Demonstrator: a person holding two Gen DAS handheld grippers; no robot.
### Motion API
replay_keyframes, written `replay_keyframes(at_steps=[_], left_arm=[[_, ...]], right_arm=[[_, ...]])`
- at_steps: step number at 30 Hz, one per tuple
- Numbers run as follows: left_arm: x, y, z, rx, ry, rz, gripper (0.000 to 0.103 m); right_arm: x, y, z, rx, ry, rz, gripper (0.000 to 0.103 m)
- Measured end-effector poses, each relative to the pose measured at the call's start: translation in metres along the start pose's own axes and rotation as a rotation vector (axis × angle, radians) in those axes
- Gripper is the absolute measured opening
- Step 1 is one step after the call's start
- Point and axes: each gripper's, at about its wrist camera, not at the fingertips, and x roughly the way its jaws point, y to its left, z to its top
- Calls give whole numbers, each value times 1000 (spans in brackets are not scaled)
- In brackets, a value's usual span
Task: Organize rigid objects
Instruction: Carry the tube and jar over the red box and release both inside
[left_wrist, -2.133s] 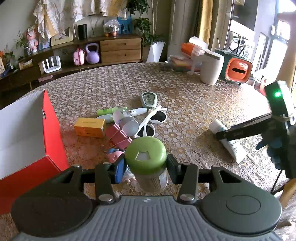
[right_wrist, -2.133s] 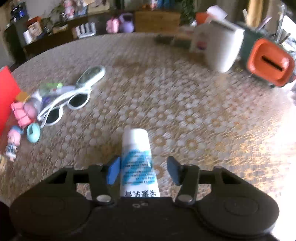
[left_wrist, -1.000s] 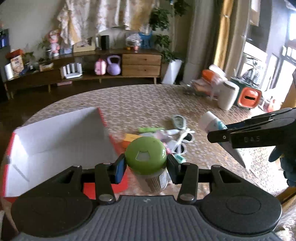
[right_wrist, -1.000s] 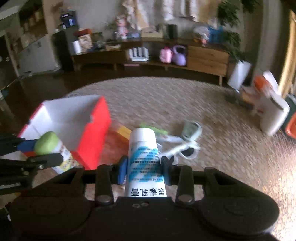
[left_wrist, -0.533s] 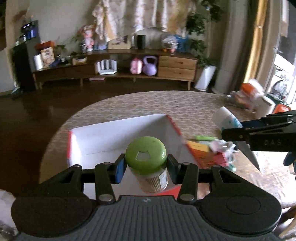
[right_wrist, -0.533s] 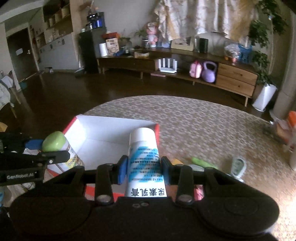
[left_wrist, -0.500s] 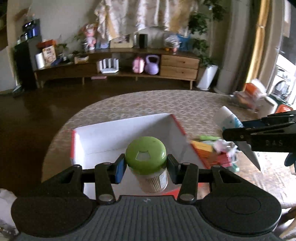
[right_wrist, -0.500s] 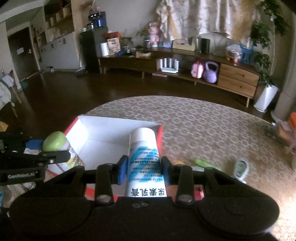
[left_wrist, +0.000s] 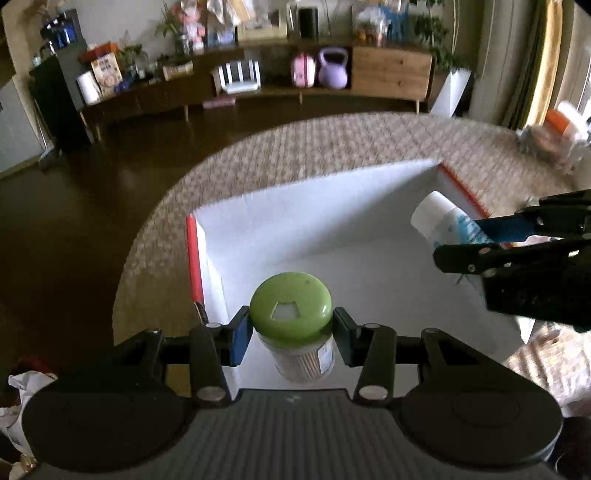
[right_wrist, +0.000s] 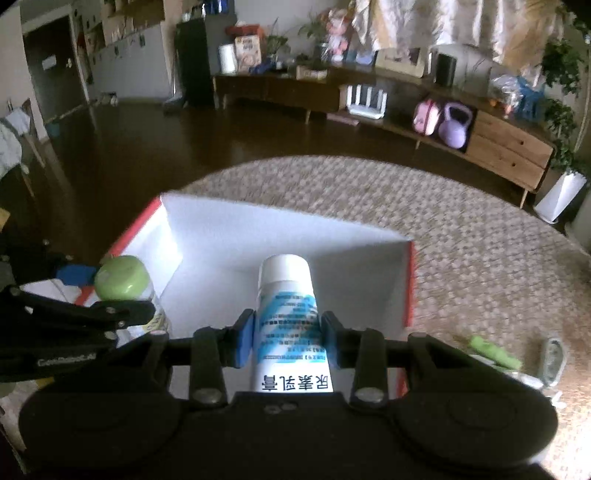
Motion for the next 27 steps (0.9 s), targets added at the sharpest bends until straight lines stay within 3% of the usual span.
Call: replay_keyframes(at_steps=[8, 9, 10, 24, 27], left_arm=[[36, 1, -2, 39, 87, -11, 46], [40, 1, -1, 47, 93, -9, 46], [43, 0, -2, 55, 100, -2, 46], [69, -13, 18, 88, 130, 22, 46], [71, -15, 21, 67, 135, 27, 49]], right_arm=[[35, 11, -13, -18, 72, 3, 36], [37, 11, -15, -17, 77, 5, 31], [38, 11, -16, -15, 86, 8, 19], [20, 6, -23, 24, 83, 67, 33], [8, 4, -25, 32, 62, 73, 40]])
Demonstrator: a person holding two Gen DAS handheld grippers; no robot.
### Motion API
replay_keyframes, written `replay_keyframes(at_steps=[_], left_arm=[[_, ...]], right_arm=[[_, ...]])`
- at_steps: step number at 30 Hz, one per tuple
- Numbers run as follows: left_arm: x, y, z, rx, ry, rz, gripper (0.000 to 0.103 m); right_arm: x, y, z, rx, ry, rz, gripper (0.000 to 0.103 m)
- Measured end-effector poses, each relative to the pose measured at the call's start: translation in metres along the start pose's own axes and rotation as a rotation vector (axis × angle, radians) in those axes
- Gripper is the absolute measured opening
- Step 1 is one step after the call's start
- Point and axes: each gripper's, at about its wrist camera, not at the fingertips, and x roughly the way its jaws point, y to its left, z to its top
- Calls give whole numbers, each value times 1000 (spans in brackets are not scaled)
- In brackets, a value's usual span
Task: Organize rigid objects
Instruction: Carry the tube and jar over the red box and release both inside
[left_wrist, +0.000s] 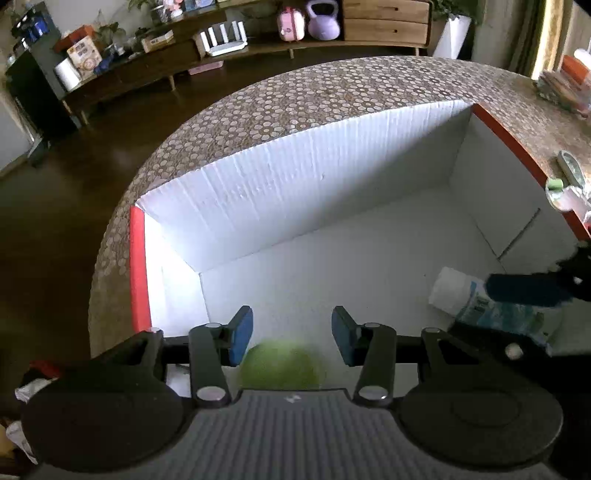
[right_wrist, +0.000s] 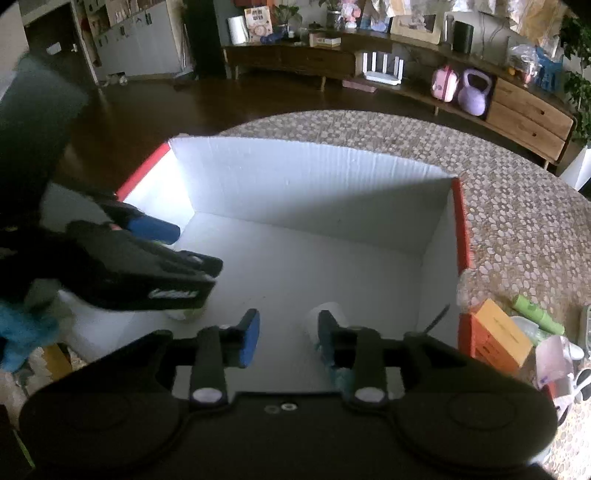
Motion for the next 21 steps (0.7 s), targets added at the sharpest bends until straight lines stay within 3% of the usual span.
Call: replay_keyframes(at_steps=[2, 4, 16, 21], left_arm=[[-2, 2, 0, -20, -8, -6, 59], [-8, 4, -1, -33, -22, -4, 62], [-67, -3, -26, -41, -112, -19, 65], [-95, -8, -32, -36, -168, -21, 65]], right_arm=[[-8, -1, -2, 4, -13, 1, 43], [-16, -2, -4, 11, -22, 5, 44], [-68, -2, -19, 23, -89, 20, 53], [-93, 3, -24, 25, -136, 26, 65]])
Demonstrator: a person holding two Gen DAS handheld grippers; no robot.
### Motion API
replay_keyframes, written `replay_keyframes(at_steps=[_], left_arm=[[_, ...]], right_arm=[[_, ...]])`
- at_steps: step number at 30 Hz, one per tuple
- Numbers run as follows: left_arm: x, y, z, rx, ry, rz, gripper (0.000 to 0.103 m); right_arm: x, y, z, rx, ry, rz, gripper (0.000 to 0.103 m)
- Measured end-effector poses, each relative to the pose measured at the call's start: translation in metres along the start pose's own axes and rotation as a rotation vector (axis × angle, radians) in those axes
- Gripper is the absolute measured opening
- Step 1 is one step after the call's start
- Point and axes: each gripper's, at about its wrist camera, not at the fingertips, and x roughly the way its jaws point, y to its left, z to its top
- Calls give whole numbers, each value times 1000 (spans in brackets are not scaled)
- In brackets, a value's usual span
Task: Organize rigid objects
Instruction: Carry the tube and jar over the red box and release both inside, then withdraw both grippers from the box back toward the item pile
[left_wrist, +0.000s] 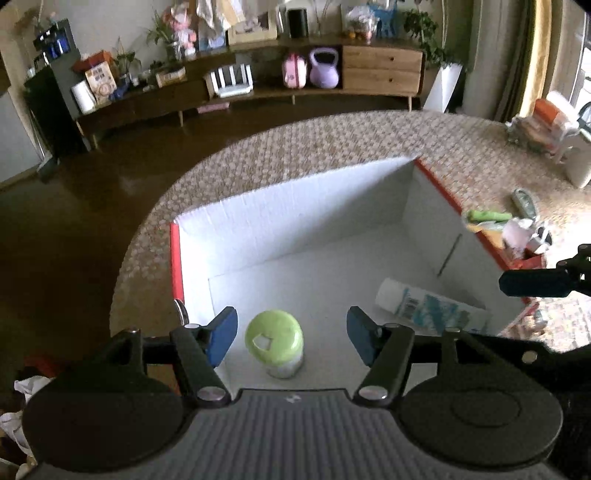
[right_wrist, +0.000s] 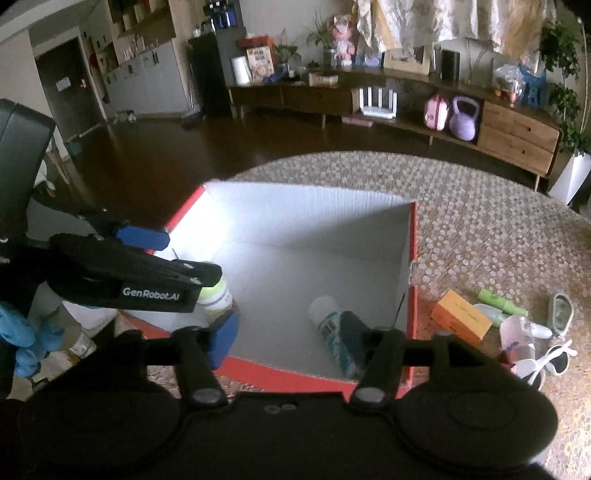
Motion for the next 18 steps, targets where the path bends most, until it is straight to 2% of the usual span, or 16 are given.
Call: replay_keyframes(at_steps=[6, 9, 11, 13, 18], left_arm=[[-36, -14, -3, 4, -61, -14, 65], [-52, -23, -5, 9, -88, -22, 65], [-62, -29, -7, 15, -107, -25, 72], [-72, -37, -10, 16, -126, -23, 77], [-89, -54, -18, 7, -141, -57, 78]], right_arm=[[-29, 2, -6, 2, -39, 13, 69], [-44, 1, -10, 2, -58, 20, 75], [-54, -1, -15, 5, -72, 17, 83], [-65, -5, -20, 10, -85, 18, 86], [-91, -16, -37, 23, -112, 18, 93]])
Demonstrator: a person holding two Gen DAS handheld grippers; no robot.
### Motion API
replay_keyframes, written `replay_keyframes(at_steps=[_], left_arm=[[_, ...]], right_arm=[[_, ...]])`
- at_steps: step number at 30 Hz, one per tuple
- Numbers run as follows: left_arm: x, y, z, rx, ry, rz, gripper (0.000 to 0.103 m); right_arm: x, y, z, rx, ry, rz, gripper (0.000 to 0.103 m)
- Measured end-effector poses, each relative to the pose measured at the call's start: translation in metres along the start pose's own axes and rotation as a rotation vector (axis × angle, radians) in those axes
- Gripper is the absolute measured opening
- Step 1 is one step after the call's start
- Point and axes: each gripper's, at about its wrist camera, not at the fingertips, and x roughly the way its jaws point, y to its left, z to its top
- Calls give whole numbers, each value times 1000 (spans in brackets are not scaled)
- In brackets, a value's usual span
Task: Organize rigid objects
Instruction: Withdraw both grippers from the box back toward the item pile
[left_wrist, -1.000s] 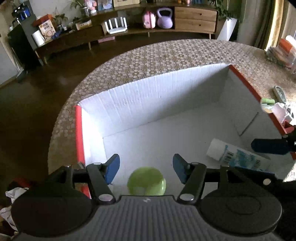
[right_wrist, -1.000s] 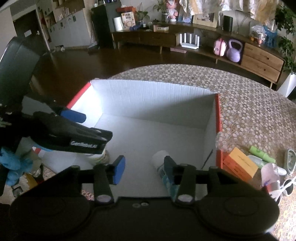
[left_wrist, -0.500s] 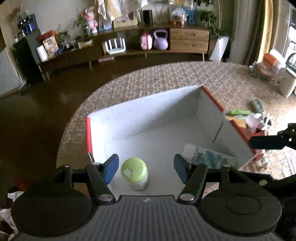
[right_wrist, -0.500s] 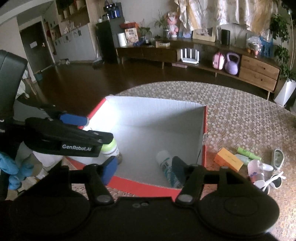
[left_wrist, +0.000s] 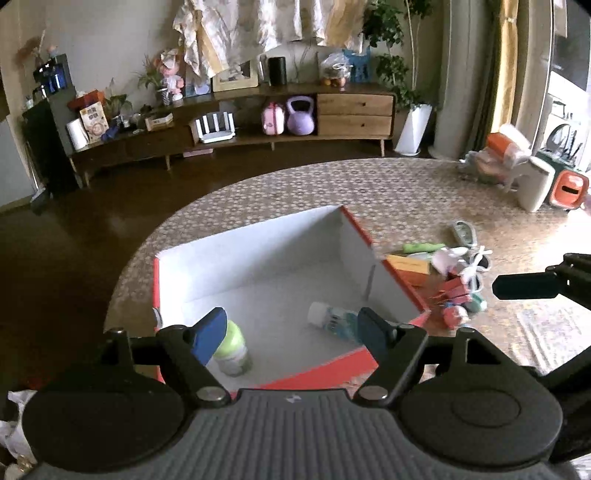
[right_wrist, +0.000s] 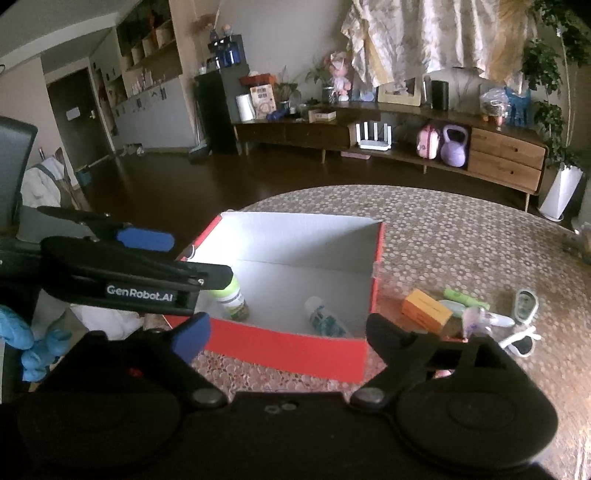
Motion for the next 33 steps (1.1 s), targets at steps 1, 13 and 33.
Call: replay_keyframes(at_steps=[1, 13, 33], left_arm=[[-2, -4, -1, 0, -2, -7, 78], [-14, -58, -23, -19, -19, -93, 85], [49, -148, -51, -42, -1, -137, 103]], right_arm=[[-5, -3, -3, 3, -4, -2, 94], [-57, -54, -42, 69, -41, -57, 101], [-41, -171, -84, 205, 24, -195, 101]])
